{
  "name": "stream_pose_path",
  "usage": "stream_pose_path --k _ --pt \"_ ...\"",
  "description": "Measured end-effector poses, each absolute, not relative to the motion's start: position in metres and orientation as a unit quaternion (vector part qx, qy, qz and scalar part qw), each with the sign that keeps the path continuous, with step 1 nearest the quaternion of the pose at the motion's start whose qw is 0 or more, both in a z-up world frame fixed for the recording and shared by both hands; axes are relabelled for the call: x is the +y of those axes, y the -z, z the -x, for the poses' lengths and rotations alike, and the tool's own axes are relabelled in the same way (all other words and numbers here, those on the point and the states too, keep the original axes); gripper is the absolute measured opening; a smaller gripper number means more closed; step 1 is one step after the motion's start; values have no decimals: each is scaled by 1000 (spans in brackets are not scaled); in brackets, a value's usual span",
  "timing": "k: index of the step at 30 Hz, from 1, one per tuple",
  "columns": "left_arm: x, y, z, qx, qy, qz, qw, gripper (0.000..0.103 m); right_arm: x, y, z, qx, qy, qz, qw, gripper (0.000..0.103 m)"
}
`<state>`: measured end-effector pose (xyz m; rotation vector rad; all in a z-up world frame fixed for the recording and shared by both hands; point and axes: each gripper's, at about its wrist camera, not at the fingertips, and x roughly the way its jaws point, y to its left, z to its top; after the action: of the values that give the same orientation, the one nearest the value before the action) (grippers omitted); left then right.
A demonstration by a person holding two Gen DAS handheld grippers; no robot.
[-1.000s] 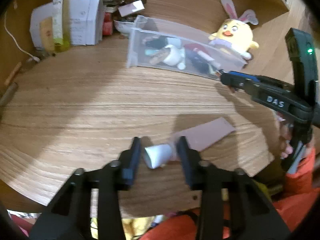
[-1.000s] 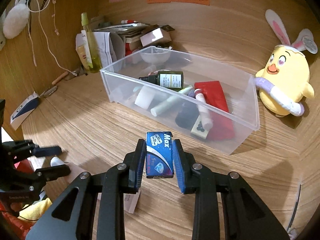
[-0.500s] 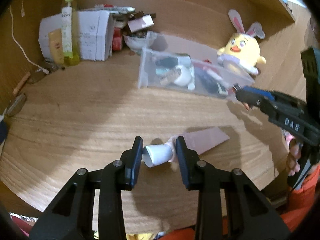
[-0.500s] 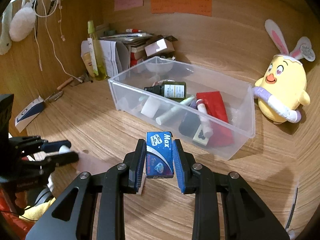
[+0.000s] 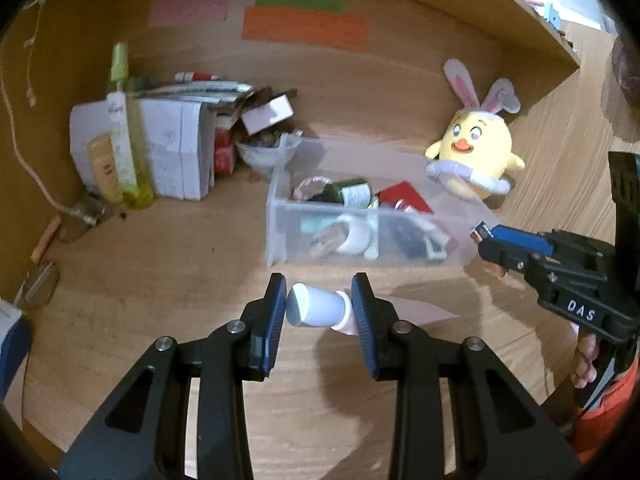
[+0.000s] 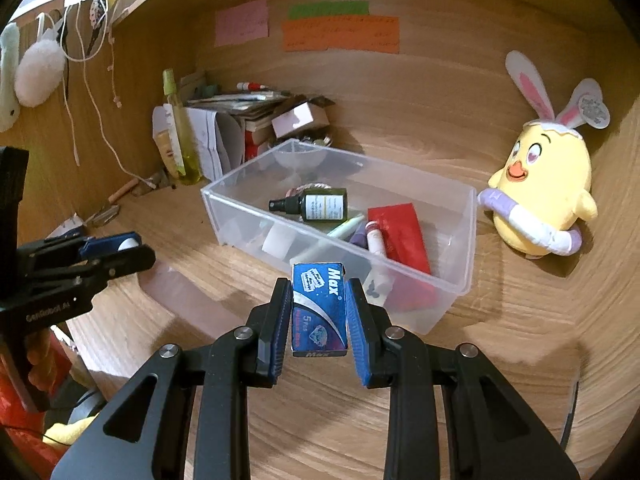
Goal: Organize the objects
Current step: 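Carry the staple box and pink tube over the clear box with both tools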
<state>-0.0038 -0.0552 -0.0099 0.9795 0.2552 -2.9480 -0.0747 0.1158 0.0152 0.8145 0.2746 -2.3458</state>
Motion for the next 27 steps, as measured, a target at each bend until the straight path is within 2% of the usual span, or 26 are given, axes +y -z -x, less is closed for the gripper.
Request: stream_pose_path --k 17,27 --pt "-55 -37 32 82 963 -256 8 33 132 -44 89 88 910 -270 303 25" --pt "-61 -45 62 82 964 -254 13 33 130 -49 112 85 914 -264 298 25"
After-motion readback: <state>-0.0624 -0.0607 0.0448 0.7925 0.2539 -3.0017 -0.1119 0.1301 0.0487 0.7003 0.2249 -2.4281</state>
